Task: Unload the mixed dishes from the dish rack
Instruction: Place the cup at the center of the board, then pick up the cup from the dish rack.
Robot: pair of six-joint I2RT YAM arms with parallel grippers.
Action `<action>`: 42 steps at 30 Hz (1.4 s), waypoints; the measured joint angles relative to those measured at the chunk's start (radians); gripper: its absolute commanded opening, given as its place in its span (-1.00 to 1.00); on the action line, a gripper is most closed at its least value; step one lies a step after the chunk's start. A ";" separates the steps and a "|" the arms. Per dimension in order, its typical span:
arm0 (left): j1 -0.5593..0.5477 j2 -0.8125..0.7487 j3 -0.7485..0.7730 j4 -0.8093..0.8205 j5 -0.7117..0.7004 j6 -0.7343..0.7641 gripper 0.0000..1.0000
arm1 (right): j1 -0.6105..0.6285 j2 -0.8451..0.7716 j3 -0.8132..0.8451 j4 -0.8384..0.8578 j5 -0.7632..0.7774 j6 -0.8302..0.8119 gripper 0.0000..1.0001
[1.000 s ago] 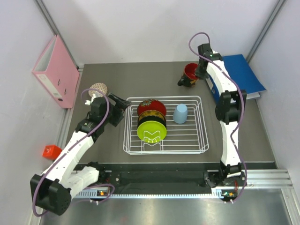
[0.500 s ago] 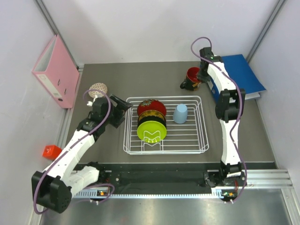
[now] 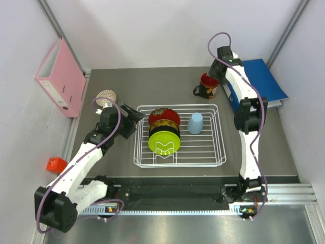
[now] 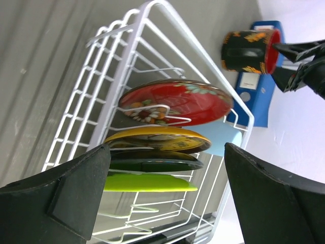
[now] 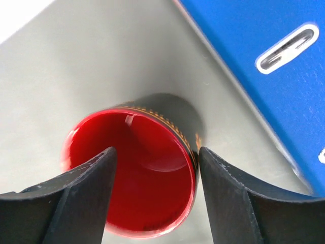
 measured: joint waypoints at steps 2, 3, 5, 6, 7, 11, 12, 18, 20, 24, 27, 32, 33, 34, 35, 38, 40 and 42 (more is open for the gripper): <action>0.000 -0.014 0.000 0.027 0.004 0.026 0.87 | 0.006 -0.079 -0.076 0.068 -0.021 0.021 0.32; 0.000 -0.019 0.000 0.036 0.004 0.035 0.85 | 0.008 -0.121 -0.109 0.090 -0.027 0.031 0.34; 0.000 -0.025 0.000 0.063 0.003 0.060 0.84 | 0.018 -0.233 -0.191 0.154 -0.043 0.055 0.34; 0.000 -0.025 0.001 0.073 0.003 0.072 0.84 | 0.025 -0.280 -0.206 0.174 -0.046 0.063 0.35; 0.000 -0.024 0.003 0.083 0.004 0.085 0.84 | 0.039 -0.348 -0.225 0.211 -0.050 0.066 0.35; -0.002 -0.002 0.048 0.098 0.031 0.140 0.88 | 0.123 -0.606 -0.349 0.357 -0.032 0.056 0.36; -0.006 0.016 0.071 0.103 0.042 0.161 0.89 | 0.154 -0.687 -0.414 0.399 -0.027 0.051 0.36; -0.173 0.167 0.269 0.133 0.076 0.357 0.98 | 0.312 -1.136 -0.953 0.631 0.035 0.023 0.33; -0.307 0.232 0.355 0.124 0.052 0.456 0.98 | 0.346 -1.242 -1.141 0.686 0.067 0.004 0.33; -0.542 0.435 0.570 0.079 -0.019 0.646 0.98 | 0.382 -1.371 -1.356 0.682 0.105 -0.023 0.33; -0.644 0.586 0.666 0.046 -0.080 0.756 0.98 | 0.385 -1.445 -1.405 0.664 0.130 -0.032 0.32; -0.689 0.718 0.676 -0.009 -0.141 0.843 0.98 | 0.385 -1.591 -1.408 0.660 0.157 -0.039 0.33; -0.689 0.736 0.676 -0.013 -0.153 0.853 0.98 | 0.385 -1.615 -1.408 0.660 0.158 -0.039 0.32; -0.687 0.748 0.676 -0.018 -0.162 0.862 0.98 | 0.385 -1.643 -1.408 0.658 0.158 -0.039 0.32; -0.687 0.756 0.676 -0.021 -0.169 0.867 0.98 | 0.385 -1.667 -1.408 0.653 0.159 -0.039 0.32; -0.684 0.768 0.678 -0.020 -0.201 0.883 0.98 | 0.385 -1.731 -1.408 0.639 0.158 -0.039 0.32; -0.684 0.778 0.688 -0.013 -0.219 0.891 0.98 | 0.385 -1.760 -1.408 0.628 0.158 -0.039 0.32; -0.684 0.790 0.691 0.005 -0.236 0.896 0.98 | 0.385 -1.783 -1.408 0.614 0.158 -0.038 0.32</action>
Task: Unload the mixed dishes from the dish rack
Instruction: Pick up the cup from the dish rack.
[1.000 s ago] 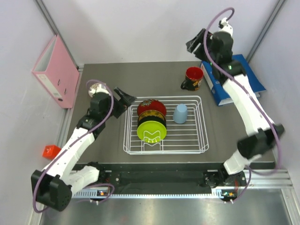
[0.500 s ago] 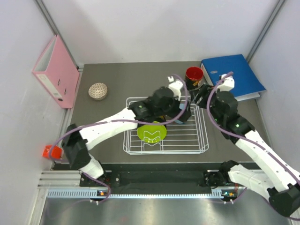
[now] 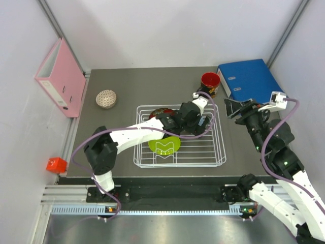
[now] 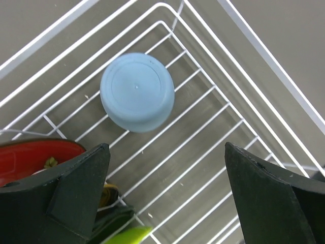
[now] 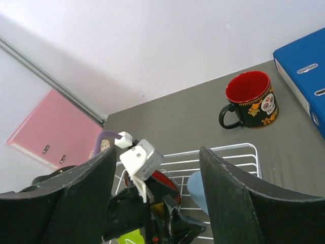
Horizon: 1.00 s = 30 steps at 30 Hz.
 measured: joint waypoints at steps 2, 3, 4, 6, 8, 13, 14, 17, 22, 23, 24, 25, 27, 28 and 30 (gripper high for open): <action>0.000 0.012 0.000 0.017 -0.009 0.005 0.98 | 0.000 -0.011 0.000 -0.013 -0.001 0.004 0.33; 0.000 0.019 0.000 0.027 -0.014 0.009 0.98 | 0.000 -0.014 -0.001 -0.017 -0.002 0.007 0.32; 0.000 0.027 0.000 0.037 -0.018 0.014 0.98 | 0.000 -0.016 -0.005 -0.018 -0.003 0.008 0.33; 0.000 0.050 0.004 0.065 -0.027 0.017 0.98 | 0.000 -0.021 -0.021 -0.024 -0.009 0.013 0.32; 0.002 0.068 0.005 0.086 -0.034 0.016 0.98 | 0.000 -0.021 -0.037 -0.033 -0.016 0.017 0.32; 0.009 0.116 0.005 0.149 -0.055 0.012 0.98 | 0.000 -0.021 -0.047 -0.046 -0.033 0.024 0.32; 0.010 0.119 0.005 0.158 -0.058 0.011 0.98 | 0.000 -0.022 -0.047 -0.046 -0.036 0.024 0.32; 0.017 0.140 0.009 0.183 -0.071 0.006 0.96 | 0.000 -0.024 -0.048 -0.046 -0.041 0.025 0.32; 0.029 0.164 0.011 0.201 -0.087 -0.004 0.61 | 0.000 -0.031 -0.059 -0.045 -0.043 0.026 0.32; 0.031 0.164 0.011 0.201 -0.090 -0.005 0.59 | 0.000 -0.031 -0.061 -0.046 -0.043 0.026 0.32; 0.032 0.164 0.011 0.203 -0.093 -0.006 0.57 | 0.000 -0.031 -0.064 -0.044 -0.044 0.026 0.31; 0.032 0.164 0.011 0.208 -0.096 -0.006 0.55 | 0.000 -0.031 -0.065 -0.046 -0.045 0.026 0.31; 0.032 0.164 0.011 0.213 -0.099 -0.005 0.41 | 0.000 -0.031 -0.065 -0.047 -0.045 0.026 0.31; 0.032 0.164 0.011 0.216 -0.099 -0.006 0.35 | 0.000 -0.031 -0.065 -0.047 -0.045 0.026 0.31; 0.031 0.158 -0.001 0.229 -0.098 -0.005 0.16 | 0.000 -0.032 -0.065 -0.047 -0.046 0.026 0.31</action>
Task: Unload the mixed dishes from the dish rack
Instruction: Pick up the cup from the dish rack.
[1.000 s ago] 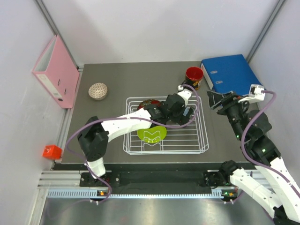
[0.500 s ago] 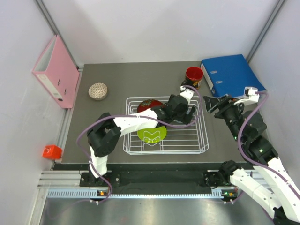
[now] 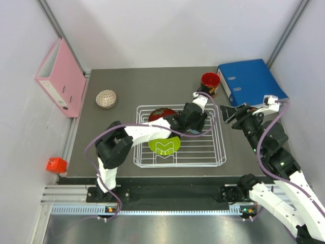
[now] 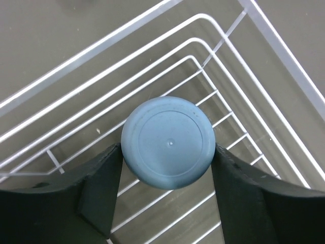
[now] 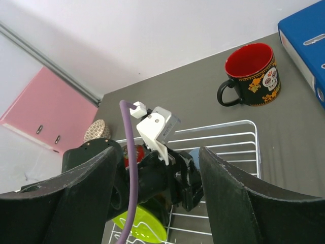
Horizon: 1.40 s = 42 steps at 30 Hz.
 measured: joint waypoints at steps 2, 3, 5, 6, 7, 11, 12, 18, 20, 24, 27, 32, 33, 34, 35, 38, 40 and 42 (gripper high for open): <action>0.000 -0.014 -0.021 0.013 0.000 0.000 -0.12 | 0.000 0.000 0.000 0.000 0.000 0.000 0.31; 0.000 -0.026 -0.033 0.014 0.001 0.001 -0.20 | 0.000 0.000 0.000 0.000 0.000 0.000 0.31; 0.000 -0.041 -0.044 0.010 0.002 0.002 -0.34 | 0.000 0.000 0.000 0.000 0.000 0.000 0.30; 0.000 -0.049 -0.045 0.010 0.005 0.002 -0.38 | 0.000 0.000 0.000 0.000 0.000 0.000 0.30; 0.000 -0.053 -0.045 0.011 0.007 0.002 -0.40 | 0.000 0.000 0.000 0.000 0.000 0.000 0.30; 0.000 -0.084 -0.050 0.011 0.018 0.002 -0.55 | 0.000 0.000 0.000 0.000 0.001 -0.002 0.31; 0.000 -0.095 -0.056 0.012 0.024 0.002 -0.56 | 0.000 0.000 0.000 0.000 0.002 -0.003 0.31; 0.000 -0.195 -0.072 0.016 0.078 -0.004 -0.73 | 0.000 0.000 0.045 -0.032 0.056 -0.037 0.40; 0.000 -0.243 -0.072 0.025 0.101 -0.014 -0.89 | 0.000 -0.003 0.077 -0.034 0.085 -0.043 0.41; 0.008 -0.371 -0.085 0.063 0.148 -0.070 -1.00 | 0.000 -0.011 0.105 -0.026 0.126 -0.045 0.43; 0.049 -0.489 -0.142 0.129 0.253 -0.169 -1.00 | 0.000 -0.008 0.105 -0.029 0.135 -0.038 0.43; 0.235 -0.636 -0.312 0.360 0.512 -0.446 -1.00 | 0.000 0.006 0.088 0.001 0.122 -0.031 0.45; 0.277 -0.639 -0.345 0.427 0.575 -0.528 -1.00 | 0.000 0.009 0.077 0.012 0.113 -0.034 0.45; 0.315 -0.631 -0.378 0.512 0.634 -0.611 -1.00 | 0.000 0.013 0.064 0.023 0.103 -0.039 0.46; 0.346 -0.615 -0.407 0.594 0.686 -0.692 -1.00 | 0.000 0.019 0.051 0.032 0.092 -0.042 0.46; 0.391 -0.531 -0.476 0.863 0.809 -0.958 -1.00 | 0.000 0.030 0.006 0.078 0.039 -0.055 0.45; 0.397 -0.449 -0.490 1.030 0.869 -1.138 -1.00 | 0.000 0.031 -0.024 0.118 -0.010 -0.061 0.45; 0.397 -0.376 -0.490 1.140 0.898 -1.287 -1.00 | 0.000 0.032 -0.048 0.154 -0.062 -0.067 0.45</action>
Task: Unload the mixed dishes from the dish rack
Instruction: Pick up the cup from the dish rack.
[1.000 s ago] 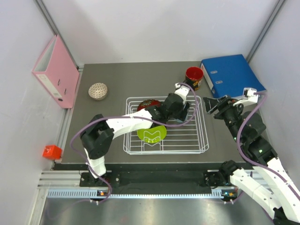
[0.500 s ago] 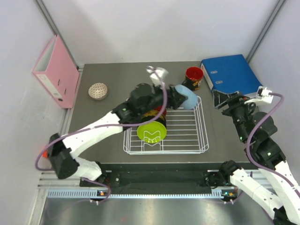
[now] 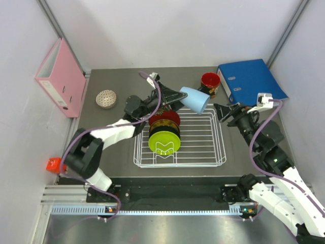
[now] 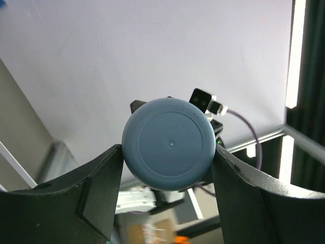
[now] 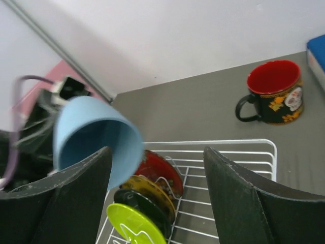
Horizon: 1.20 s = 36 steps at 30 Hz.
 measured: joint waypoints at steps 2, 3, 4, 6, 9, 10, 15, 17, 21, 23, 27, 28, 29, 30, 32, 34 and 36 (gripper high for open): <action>-0.001 0.076 0.001 0.081 0.022 -0.143 -1.00 | 0.000 0.007 -0.014 0.035 -0.040 -0.004 0.45; -0.002 0.103 0.001 0.095 0.032 -0.190 -1.00 | 0.000 0.011 -0.018 0.050 -0.058 -0.006 0.45; -0.002 0.124 0.000 0.103 0.039 -0.224 -1.00 | 0.000 0.013 -0.022 0.068 -0.074 -0.007 0.45; -0.003 0.144 -0.002 0.109 0.047 -0.282 -1.00 | 0.000 0.020 -0.031 0.104 -0.105 -0.008 0.45; -0.004 0.144 -0.001 0.146 0.055 -0.324 -1.00 | 0.000 0.035 -0.031 0.129 -0.129 -0.009 0.45; -0.004 0.144 -0.001 0.161 0.059 -0.337 -1.00 | 0.000 0.043 -0.031 0.138 -0.136 -0.009 0.44; -0.005 0.144 -0.001 0.182 0.070 -0.364 -1.00 | 0.000 0.070 -0.051 0.161 -0.154 -0.008 0.43; -0.005 0.144 -0.001 0.183 0.070 -0.367 -1.00 | 0.000 0.073 -0.070 0.161 -0.159 -0.008 0.35; -0.007 0.144 -0.001 0.189 0.074 -0.367 -1.00 | 0.000 0.105 -0.081 0.174 -0.177 -0.011 -0.66; -0.008 0.144 -0.001 0.190 0.076 -0.360 -1.00 | 0.000 0.138 -0.080 0.195 -0.201 -0.006 -1.00; 0.006 0.144 -0.001 0.192 0.062 -0.357 -1.00 | -0.002 0.196 -0.048 0.217 -0.215 0.021 -0.97; 0.008 0.144 -0.001 0.199 0.059 -0.357 -1.00 | -0.002 0.203 -0.042 0.223 -0.218 0.021 -1.00; 0.009 0.144 -0.001 0.201 0.055 -0.357 -1.00 | -0.002 0.208 -0.040 0.229 -0.218 0.021 -1.00; 0.009 0.144 -0.001 0.202 0.053 -0.356 -1.00 | -0.002 0.209 -0.040 0.231 -0.219 0.021 -1.00; 0.009 0.144 -0.001 0.202 0.053 -0.356 -1.00 | -0.002 0.211 -0.040 0.232 -0.221 0.021 -1.00; 0.010 0.144 -0.001 0.204 0.053 -0.355 -0.57 | -0.003 0.211 -0.040 0.234 -0.222 0.021 -1.00; 0.010 0.144 0.000 0.206 0.055 -0.351 0.90 | -0.003 0.208 -0.040 0.235 -0.222 0.021 -1.00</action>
